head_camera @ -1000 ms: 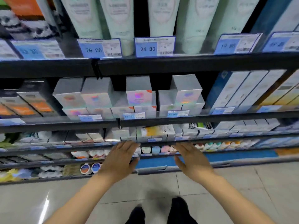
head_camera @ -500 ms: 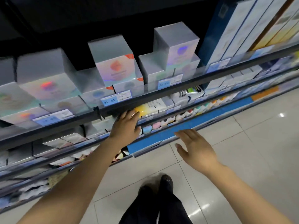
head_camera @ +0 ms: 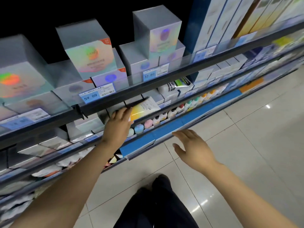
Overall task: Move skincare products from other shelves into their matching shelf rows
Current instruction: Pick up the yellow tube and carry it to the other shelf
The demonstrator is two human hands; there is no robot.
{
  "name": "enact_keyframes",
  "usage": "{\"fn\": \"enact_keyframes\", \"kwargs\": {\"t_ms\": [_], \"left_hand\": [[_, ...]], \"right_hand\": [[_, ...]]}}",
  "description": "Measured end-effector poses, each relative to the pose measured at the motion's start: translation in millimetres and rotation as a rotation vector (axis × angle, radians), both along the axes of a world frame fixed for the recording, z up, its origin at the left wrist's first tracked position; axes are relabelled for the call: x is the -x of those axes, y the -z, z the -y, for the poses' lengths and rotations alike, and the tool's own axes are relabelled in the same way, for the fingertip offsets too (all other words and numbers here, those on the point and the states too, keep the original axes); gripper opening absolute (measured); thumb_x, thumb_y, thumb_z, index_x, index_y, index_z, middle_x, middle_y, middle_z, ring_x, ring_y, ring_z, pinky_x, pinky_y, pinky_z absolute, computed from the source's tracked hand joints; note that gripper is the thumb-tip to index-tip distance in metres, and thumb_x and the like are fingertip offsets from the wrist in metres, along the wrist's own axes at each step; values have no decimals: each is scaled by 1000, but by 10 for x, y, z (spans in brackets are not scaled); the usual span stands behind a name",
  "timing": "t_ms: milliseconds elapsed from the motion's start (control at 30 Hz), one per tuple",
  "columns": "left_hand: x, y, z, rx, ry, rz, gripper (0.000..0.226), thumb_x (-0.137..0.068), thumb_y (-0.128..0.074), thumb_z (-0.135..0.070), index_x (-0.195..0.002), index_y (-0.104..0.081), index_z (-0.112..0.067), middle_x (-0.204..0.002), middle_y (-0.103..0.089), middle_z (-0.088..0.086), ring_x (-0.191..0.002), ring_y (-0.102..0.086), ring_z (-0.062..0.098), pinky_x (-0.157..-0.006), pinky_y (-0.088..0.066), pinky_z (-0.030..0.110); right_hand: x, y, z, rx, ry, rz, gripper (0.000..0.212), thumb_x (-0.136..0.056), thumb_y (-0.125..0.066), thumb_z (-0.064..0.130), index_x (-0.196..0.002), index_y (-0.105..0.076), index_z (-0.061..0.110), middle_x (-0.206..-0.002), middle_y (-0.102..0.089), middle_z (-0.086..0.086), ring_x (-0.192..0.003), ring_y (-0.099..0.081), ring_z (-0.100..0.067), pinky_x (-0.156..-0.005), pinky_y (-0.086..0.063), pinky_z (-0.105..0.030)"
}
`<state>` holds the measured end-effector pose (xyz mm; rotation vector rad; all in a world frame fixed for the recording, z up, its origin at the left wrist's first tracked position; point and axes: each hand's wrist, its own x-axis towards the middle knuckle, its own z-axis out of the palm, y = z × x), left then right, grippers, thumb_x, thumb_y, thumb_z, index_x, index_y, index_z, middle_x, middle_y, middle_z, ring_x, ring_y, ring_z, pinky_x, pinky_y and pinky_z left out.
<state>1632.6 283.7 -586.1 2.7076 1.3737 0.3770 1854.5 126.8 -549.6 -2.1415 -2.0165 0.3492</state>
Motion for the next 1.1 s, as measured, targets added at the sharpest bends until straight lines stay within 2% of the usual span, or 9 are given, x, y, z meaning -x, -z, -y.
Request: {"fn": "enact_keyframes", "kwargs": {"t_ms": [100,200,300,467,600,767,867,967,1100], "left_hand": [[-9,-177,290,-77,134,76,55,-65,-84,-7,-115,-63,0,-111,-63,16,-96,-51,29,-74,-55,40],[-95,-468,543,-80,178,156,37,-89,-57,-20,-121,-60,-1,-116,-62,15,-102,-51,26,-85,-51,38],[-298,-860,725,-149,242,230,44,-95,-39,-29,-121,-58,0,-118,-59,13,-105,-45,22,-91,-38,31],[-707,-1400,912,-97,203,385,45,-89,-53,-28,-128,-55,-7,-127,-56,9,-110,-49,23,-94,-40,32],[-1214,-2003,1126,-148,248,393,50,-90,-53,-37,-131,-54,-8,-128,-58,7,-116,-49,19,-103,-31,21],[-2067,-2461,1455,-277,245,473,52,-80,-73,-23,-126,-56,-7,-122,-59,10,-111,-49,20,-100,-33,24],[-2584,-2606,1631,-297,252,532,58,-73,-80,-18,-125,-56,-6,-119,-59,11,-108,-50,20,-96,-38,28],[-2970,-2769,1736,-241,273,572,60,-76,-76,-24,-129,-52,-11,-123,-54,4,-110,-50,16,-94,-42,25],[-3289,-3090,1799,-70,337,644,58,-88,-62,-43,-138,-41,-24,-128,-47,-13,-114,-47,0,-95,-39,15]], "right_hand": [[-27,-191,55,-1,23,-33,38,-82,-55,31,-111,-65,10,-105,-69,-8,-97,-63,-30,-78,-53,-36],[-72,-367,139,-12,53,-51,35,-87,-58,31,-116,-64,12,-111,-67,-6,-104,-59,-28,-84,-49,-34],[-169,-527,210,9,56,-114,39,-92,-54,38,-123,-60,14,-119,-63,-4,-114,-53,-24,-94,-42,-32],[-479,-1069,244,-77,149,-342,49,-93,-47,49,-128,-54,16,-122,-60,-2,-116,-50,-18,-93,-39,-29],[-904,-1688,346,-194,222,-638,34,-90,-43,57,-100,-55,26,-93,-63,14,-89,-58,-7,-69,-42,-21],[-1579,-2239,502,-359,261,-913,20,-90,-53,48,-106,-55,35,-107,-64,16,-101,-60,-4,-84,-50,-30],[-1993,-2492,585,-428,231,-997,26,-90,-56,42,-114,-53,33,-111,-64,15,-102,-62,-3,-88,-52,-32],[-2336,-2709,675,-491,213,-1019,20,-90,-58,39,-109,-53,36,-110,-65,10,-102,-63,-9,-88,-53,-41],[-2713,-3079,765,-545,174,-1052,18,-90,-59,31,-108,-54,32,-109,-67,5,-101,-64,-11,-86,-54,-44]]}}
